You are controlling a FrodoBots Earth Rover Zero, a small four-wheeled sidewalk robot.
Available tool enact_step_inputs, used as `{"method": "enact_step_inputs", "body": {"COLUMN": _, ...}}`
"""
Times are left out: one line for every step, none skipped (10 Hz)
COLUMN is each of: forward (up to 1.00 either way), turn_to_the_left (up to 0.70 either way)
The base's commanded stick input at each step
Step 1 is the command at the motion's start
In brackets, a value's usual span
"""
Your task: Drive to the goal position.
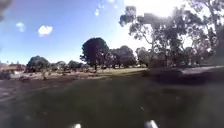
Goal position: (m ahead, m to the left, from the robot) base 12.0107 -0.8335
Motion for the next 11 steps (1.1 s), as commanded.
{"method": "enact_step_inputs", "body": {"forward": 0.7, "turn_to_the_left": 0.0}}
{"method": "enact_step_inputs", "body": {"forward": 0.7, "turn_to_the_left": 0.0}}
{"method": "enact_step_inputs", "body": {"forward": 0.7, "turn_to_the_left": 0.0}}
{"method": "enact_step_inputs", "body": {"forward": 0.7, "turn_to_the_left": 0.0}}
{"method": "enact_step_inputs", "body": {"forward": 0.7, "turn_to_the_left": 0.0}}
{"method": "enact_step_inputs", "body": {"forward": 0.7, "turn_to_the_left": 0.0}}
{"method": "enact_step_inputs", "body": {"forward": 0.7, "turn_to_the_left": 0.0}}
{"method": "enact_step_inputs", "body": {"forward": 0.7, "turn_to_the_left": 0.0}}
{"method": "enact_step_inputs", "body": {"forward": 0.7, "turn_to_the_left": 0.0}}
{"method": "enact_step_inputs", "body": {"forward": 0.7, "turn_to_the_left": 0.0}}
{"method": "enact_step_inputs", "body": {"forward": 0.7, "turn_to_the_left": 0.0}}
